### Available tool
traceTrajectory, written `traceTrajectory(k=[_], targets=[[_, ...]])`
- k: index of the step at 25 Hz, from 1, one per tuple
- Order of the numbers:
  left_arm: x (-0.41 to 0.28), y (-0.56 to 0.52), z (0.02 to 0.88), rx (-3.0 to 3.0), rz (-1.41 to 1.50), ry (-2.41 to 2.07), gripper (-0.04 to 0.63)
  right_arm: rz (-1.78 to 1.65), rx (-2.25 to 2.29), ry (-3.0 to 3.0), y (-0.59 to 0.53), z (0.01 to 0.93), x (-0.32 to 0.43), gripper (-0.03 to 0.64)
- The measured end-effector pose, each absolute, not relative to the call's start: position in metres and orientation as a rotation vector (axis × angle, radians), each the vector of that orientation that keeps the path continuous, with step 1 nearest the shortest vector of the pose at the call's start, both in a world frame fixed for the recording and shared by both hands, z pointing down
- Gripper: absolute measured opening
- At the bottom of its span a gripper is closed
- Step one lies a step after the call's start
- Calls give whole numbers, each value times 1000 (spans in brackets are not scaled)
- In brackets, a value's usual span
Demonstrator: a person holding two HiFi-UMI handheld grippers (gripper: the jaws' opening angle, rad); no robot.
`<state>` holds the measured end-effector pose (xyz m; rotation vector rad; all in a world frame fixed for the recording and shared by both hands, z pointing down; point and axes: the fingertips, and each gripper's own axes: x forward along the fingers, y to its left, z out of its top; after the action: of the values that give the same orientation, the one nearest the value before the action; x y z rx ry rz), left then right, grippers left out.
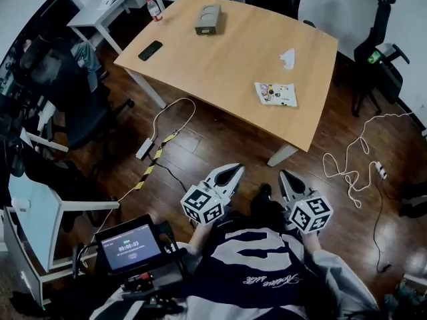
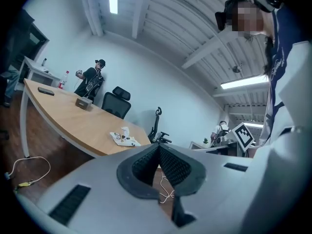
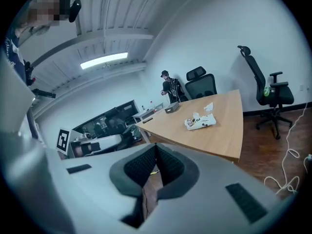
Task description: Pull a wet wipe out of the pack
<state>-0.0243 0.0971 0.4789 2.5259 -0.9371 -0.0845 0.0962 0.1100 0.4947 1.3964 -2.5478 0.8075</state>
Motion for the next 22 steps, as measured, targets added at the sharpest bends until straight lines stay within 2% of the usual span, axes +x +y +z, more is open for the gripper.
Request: traceTrajectory(k=[9, 22], targets=[[27, 8, 474, 2491, -72, -1026, 3, 843, 1281, -2608, 4, 499, 147, -3], [46, -51, 496, 2412, 81, -1098, 3, 981, 1166, -2657, -66, 530, 170, -3]])
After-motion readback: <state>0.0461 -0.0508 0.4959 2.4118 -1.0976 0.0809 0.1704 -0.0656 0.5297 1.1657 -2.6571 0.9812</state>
